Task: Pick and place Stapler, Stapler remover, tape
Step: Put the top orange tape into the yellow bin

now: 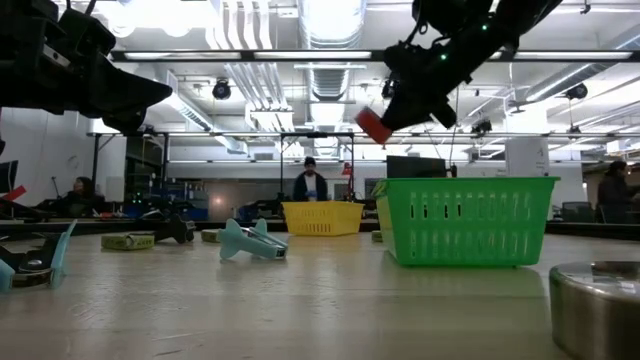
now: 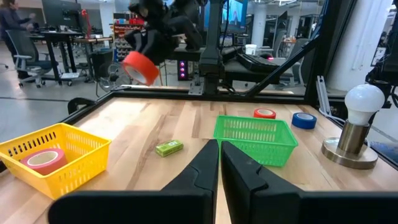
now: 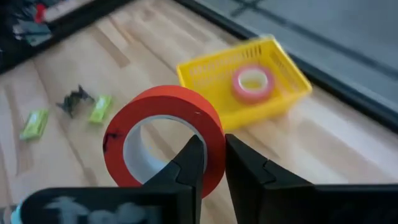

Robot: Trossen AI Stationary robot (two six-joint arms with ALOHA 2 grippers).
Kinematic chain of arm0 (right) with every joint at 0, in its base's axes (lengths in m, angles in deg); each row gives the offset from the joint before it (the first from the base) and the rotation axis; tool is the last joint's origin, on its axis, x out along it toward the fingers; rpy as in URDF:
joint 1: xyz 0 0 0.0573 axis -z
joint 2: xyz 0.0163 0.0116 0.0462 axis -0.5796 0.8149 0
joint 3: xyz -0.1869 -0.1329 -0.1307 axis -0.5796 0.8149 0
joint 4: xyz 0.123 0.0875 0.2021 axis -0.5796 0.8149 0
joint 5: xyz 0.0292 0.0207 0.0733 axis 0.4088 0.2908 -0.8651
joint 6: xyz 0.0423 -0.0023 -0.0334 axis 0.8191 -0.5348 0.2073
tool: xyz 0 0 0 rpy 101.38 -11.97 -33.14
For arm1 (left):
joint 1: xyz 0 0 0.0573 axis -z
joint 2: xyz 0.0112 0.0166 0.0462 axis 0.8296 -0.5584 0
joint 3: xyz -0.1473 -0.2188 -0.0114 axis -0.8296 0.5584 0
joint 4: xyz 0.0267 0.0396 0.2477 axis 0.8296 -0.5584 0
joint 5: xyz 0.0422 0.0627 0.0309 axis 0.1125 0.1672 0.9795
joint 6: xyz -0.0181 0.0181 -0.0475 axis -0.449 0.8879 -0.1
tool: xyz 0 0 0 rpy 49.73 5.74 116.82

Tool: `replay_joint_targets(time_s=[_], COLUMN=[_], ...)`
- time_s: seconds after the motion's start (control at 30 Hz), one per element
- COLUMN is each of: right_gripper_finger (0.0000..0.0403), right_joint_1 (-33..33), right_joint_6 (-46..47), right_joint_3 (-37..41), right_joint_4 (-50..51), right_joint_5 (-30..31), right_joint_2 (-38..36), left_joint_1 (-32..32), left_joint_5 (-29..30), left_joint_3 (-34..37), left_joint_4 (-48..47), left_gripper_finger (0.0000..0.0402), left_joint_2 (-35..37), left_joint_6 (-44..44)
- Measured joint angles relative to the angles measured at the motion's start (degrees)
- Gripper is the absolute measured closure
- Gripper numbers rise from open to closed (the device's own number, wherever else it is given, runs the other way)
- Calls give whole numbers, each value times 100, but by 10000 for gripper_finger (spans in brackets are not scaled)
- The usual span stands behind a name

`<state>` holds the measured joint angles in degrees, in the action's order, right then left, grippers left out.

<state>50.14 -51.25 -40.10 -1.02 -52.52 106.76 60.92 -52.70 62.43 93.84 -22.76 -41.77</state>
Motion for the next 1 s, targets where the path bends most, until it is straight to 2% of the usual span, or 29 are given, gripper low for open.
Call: replay_joint_targets(time_s=[0.13, 0.33, 0.47, 0.77, 1.0], right_gripper_finger=[358, 356, 359, 352, 361], right_joint_1=[15, -4, -3, -10, -18], right_joint_6=[-31, 3, -7, -339, -529], right_joint_3=[51, 25, -278, -1201, -1697], right_joint_4=[-505, -1718, -1911, -1763, -1554], right_joint_5=[185, 641, 1303, 1432, 1978], right_joint_2=[253, 1216, 1681, 2869, 3418], left_joint_1=[-2, 0, 0, 0, -2], left_joint_5=[0, -1, 0, 0, 0], left_joint_3=[0, 0, -2, 0, -1], left_joint_4=[-1, -2, -5, -12, -37], left_gripper_finger=[378, 378, 378, 378, 378], left_joint_2=[-2, -11, -11, -11, -15], left_joint_6=[-1, 0, 1, 1, 1])
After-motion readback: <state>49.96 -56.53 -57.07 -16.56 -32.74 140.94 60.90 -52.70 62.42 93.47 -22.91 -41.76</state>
